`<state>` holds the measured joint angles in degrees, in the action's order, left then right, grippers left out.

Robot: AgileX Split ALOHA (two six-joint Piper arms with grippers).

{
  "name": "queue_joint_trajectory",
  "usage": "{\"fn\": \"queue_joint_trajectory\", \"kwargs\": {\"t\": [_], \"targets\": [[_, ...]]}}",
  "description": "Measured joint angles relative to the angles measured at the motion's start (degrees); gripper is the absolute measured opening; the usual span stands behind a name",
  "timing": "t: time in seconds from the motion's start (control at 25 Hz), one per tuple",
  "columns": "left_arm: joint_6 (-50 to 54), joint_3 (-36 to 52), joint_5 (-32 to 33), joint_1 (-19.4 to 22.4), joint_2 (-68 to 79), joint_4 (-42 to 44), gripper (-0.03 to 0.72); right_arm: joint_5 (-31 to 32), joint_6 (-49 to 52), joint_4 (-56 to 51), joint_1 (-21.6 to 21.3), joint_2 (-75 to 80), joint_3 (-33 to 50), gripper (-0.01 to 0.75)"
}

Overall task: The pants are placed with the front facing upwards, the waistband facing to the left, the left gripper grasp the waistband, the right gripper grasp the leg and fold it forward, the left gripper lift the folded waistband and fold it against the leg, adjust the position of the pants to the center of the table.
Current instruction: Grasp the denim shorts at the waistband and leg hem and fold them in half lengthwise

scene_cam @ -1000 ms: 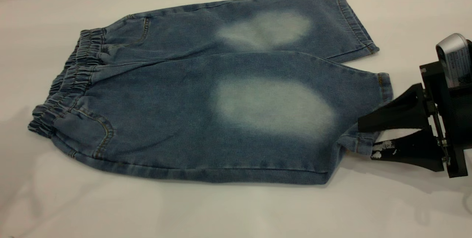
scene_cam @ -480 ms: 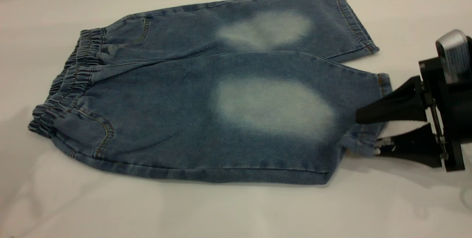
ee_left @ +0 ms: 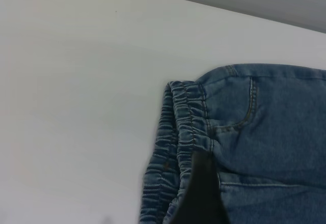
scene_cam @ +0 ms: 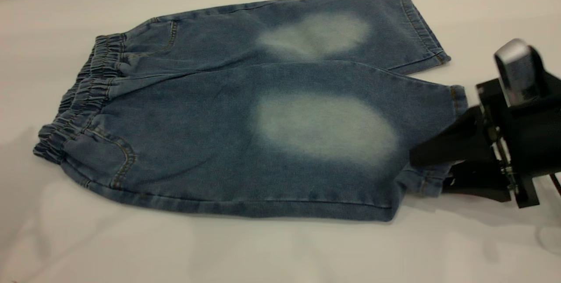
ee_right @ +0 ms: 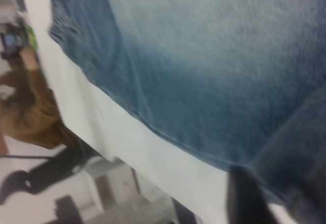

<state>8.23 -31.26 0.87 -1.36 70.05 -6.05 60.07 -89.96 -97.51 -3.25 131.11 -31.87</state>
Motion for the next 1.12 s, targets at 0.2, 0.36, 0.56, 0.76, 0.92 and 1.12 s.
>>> {"fn": "queue_joint_trajectory", "kwargs": {"t": [0.2, 0.36, 0.56, 0.76, 0.92, 1.12], "targets": [[0.0, 0.0, 1.3, 0.0, 0.0, 0.0, 0.531, -3.3, 0.0, 0.1, 1.0, 0.0, 0.0, 0.025], [0.0, 0.0, 4.1, 0.0, 0.0, 0.0, 0.531, -4.0, 0.0, 0.1, 1.0, -0.3, 0.0, 0.013], [0.0, 0.2, 9.9, 0.0, 0.0, 0.0, 0.531, -3.8, 0.0, 0.1, 1.0, -1.6, 0.0, 0.013], [0.0, 2.4, 11.1, 0.0, 2.7, 0.0, 0.531, -3.7, 0.0, 0.2, 1.0, -1.7, 0.0, 0.013], [0.0, 2.9, 7.9, 0.1, 7.5, 0.0, 0.531, -3.7, 0.0, 0.5, 1.0, -1.7, 0.0, 0.013], [0.1, 2.9, 3.3, 0.1, 14.9, 0.0, 0.531, -3.7, 0.0, 1.8, 1.0, -1.7, 0.0, 0.013]]}}
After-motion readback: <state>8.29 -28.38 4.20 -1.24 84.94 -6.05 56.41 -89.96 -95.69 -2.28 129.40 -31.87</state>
